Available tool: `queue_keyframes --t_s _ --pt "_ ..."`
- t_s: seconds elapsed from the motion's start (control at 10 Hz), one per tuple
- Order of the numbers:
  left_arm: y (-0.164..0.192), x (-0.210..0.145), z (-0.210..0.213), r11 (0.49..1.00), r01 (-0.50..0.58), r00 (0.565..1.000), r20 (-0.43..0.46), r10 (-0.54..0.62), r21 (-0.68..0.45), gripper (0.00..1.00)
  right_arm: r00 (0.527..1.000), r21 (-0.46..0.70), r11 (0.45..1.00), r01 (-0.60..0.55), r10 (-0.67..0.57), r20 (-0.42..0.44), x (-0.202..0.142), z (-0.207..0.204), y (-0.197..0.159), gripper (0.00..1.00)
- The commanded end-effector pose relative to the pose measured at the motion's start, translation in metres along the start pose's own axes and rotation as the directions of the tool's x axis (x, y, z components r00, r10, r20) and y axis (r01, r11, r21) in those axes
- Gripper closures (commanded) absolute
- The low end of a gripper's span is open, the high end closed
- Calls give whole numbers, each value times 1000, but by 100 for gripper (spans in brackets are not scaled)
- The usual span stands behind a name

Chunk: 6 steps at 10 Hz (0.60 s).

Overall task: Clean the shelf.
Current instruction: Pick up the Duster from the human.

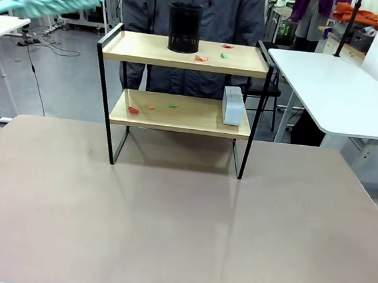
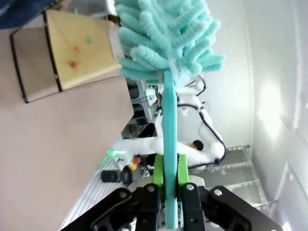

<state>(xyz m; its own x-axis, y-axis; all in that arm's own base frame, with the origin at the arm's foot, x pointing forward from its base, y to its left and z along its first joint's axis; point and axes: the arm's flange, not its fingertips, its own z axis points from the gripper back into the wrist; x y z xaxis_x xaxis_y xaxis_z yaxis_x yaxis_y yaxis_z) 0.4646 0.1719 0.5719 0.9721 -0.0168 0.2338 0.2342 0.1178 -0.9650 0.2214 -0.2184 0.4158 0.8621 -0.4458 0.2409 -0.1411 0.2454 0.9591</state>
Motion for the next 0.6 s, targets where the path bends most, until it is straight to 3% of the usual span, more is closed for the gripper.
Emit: queue_keyframes --t_s 0.0,0.2,0.5 --pt "12 -60 19 991 125 992 3 -126 54 100 1000 5 1000 -28 28 -5 0 3 1 0" --pt "44 -106 35 967 177 984 -62 -169 181 100 1000 5 1000 -28 28 -5 0 3 1 0" --pt "96 -125 48 936 116 985 -159 -66 333 100 1000 5 1000 -28 28 -5 0 3 1 0"
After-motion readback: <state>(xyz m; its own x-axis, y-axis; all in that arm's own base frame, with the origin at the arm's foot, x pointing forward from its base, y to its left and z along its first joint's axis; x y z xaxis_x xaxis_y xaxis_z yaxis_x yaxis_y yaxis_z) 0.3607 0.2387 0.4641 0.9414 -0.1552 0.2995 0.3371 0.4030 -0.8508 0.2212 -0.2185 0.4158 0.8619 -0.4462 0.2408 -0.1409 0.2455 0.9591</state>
